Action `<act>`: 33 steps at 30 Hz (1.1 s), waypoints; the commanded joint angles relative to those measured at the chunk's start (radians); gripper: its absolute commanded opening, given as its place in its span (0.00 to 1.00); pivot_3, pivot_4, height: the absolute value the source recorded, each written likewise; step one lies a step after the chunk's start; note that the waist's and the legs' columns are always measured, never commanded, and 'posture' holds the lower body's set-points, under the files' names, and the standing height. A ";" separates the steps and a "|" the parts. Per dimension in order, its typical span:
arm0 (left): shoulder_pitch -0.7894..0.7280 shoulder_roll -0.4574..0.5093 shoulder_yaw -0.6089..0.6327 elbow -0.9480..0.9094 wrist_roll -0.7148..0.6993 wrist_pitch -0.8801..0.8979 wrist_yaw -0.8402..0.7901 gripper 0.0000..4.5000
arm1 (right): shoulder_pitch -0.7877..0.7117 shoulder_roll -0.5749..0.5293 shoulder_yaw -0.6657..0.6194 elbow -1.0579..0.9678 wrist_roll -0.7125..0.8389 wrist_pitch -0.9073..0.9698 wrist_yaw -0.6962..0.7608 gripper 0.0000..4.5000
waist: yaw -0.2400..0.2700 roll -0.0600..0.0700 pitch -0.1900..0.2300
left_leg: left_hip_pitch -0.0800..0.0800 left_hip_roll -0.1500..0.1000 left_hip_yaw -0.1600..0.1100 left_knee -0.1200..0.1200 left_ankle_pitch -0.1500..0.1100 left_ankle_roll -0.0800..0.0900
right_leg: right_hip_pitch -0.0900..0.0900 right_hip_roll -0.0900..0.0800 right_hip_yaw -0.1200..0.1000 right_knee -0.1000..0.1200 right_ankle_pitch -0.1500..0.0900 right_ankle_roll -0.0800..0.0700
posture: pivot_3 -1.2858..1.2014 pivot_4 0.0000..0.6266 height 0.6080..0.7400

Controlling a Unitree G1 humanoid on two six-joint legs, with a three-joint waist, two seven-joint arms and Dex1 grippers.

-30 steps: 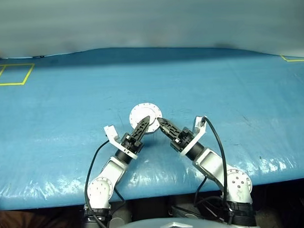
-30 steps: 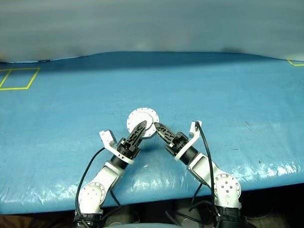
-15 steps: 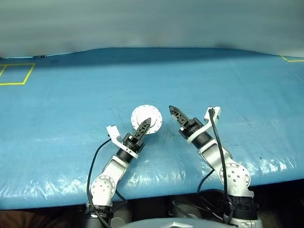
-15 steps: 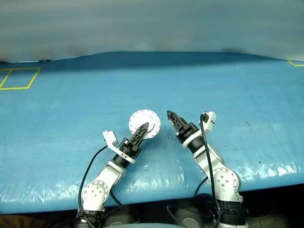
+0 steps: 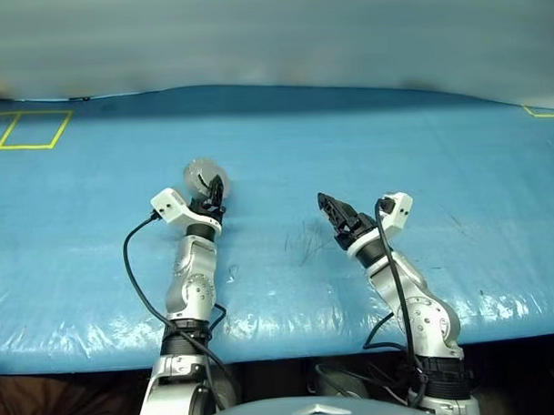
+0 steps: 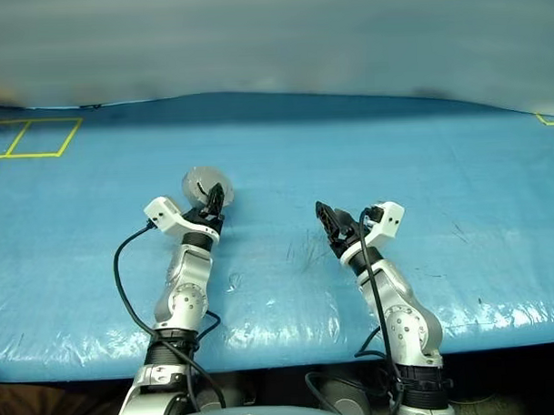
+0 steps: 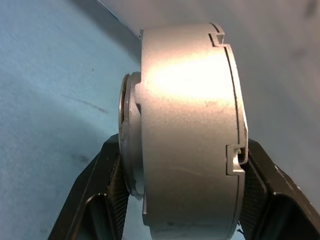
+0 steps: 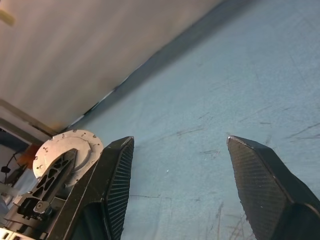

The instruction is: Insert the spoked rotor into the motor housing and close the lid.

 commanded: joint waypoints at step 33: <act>0.160 0.214 -0.106 -0.276 0.364 -0.149 -0.154 1.00 | -0.032 -0.108 0.116 0.035 -0.414 -0.272 0.182 0.70 | -0.005 -0.001 0.000 | 0.004 0.001 0.002 0.003 0.002 -0.001 | 0.003 -0.001 0.000 0.002 -0.001 -0.004 | 0.52 0.24 1.00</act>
